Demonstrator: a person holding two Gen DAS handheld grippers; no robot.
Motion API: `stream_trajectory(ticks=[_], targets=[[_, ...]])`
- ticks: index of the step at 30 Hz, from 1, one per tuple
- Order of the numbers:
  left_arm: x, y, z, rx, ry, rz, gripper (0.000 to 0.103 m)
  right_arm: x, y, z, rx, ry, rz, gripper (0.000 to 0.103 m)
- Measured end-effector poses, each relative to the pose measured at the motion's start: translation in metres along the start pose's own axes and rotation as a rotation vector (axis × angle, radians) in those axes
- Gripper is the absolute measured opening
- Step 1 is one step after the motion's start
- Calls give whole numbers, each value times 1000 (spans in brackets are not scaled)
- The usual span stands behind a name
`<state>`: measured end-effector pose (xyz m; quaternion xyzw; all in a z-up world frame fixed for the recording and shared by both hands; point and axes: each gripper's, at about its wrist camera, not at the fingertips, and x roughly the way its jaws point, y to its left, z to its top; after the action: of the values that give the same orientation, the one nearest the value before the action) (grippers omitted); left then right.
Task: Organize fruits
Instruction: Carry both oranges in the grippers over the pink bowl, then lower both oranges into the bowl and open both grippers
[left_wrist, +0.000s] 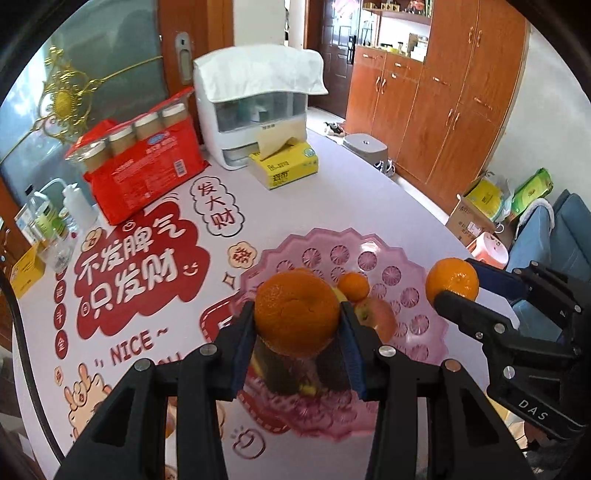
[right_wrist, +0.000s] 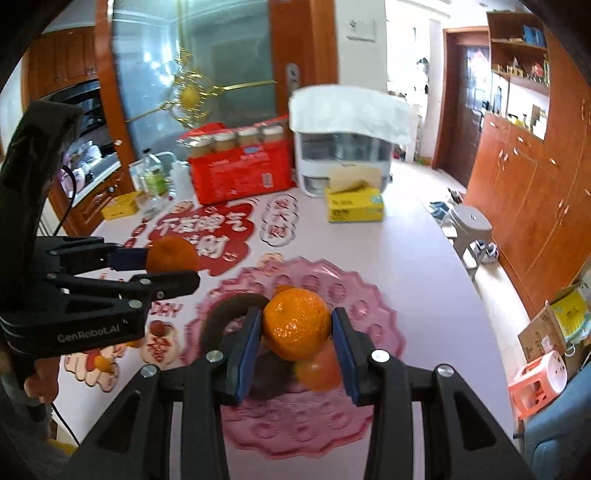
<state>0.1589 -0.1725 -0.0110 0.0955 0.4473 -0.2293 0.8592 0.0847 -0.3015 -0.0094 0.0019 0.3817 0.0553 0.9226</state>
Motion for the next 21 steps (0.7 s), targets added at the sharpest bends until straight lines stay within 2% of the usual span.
stream_trajectory(ticks=[9, 21], targets=[[71, -24, 21, 4, 75, -10, 42, 48, -48, -17, 53, 95, -13, 39], [139, -39, 29, 6, 166, 16, 42, 92, -68, -35, 59, 172, 1, 39]])
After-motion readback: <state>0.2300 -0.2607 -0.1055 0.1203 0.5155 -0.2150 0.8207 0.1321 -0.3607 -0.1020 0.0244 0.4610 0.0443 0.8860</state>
